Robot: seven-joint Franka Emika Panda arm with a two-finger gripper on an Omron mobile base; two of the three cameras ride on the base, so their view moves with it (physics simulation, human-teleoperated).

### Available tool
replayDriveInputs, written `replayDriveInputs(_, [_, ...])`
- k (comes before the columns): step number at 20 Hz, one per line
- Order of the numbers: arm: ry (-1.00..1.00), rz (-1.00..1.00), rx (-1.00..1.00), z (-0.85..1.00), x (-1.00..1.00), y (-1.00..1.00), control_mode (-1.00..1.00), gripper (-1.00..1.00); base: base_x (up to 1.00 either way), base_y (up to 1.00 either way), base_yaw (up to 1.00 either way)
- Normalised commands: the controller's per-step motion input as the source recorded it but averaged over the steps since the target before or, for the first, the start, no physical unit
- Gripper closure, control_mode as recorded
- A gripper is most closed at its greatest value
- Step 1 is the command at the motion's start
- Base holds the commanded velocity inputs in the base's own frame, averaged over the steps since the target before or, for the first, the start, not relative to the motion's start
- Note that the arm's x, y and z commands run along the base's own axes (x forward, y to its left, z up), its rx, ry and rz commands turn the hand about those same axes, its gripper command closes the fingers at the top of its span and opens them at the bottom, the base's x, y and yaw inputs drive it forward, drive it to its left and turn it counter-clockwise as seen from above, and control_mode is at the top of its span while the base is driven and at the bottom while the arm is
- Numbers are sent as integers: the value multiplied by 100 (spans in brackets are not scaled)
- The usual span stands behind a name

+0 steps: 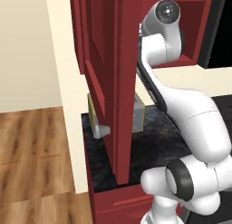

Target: There is a bowl on the dining counter. Grab a lemon wedge from the fridge and place it in the bowl. Then get the liquor bottle and glass cup from the cabinet and place them next to the bowl.

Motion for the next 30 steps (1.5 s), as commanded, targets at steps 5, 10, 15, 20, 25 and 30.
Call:
replayDriveInputs(5, [10, -4, 0, 0, 68, 0, -100, -100, 0, 0, 0])
replayDriveInputs(10, [3, -3, 0, 0, 51, 0, -100, -100, 0, 0, 0])
replayDriveInputs(15, [0, -5, 0, -6, 44, 0, -100, -100, 0, 0, 0])
replayDriveInputs(20, [0, -5, 0, -14, 49, 0, -100, -100, 0, 0, 0])
replayDriveInputs(25, [0, -5, 0, -15, 44, 0, -100, -100, 0, 0, 0])
replayDriveInputs(30, [0, -4, 0, -6, 35, 0, -100, -100, 0, 0, 0])
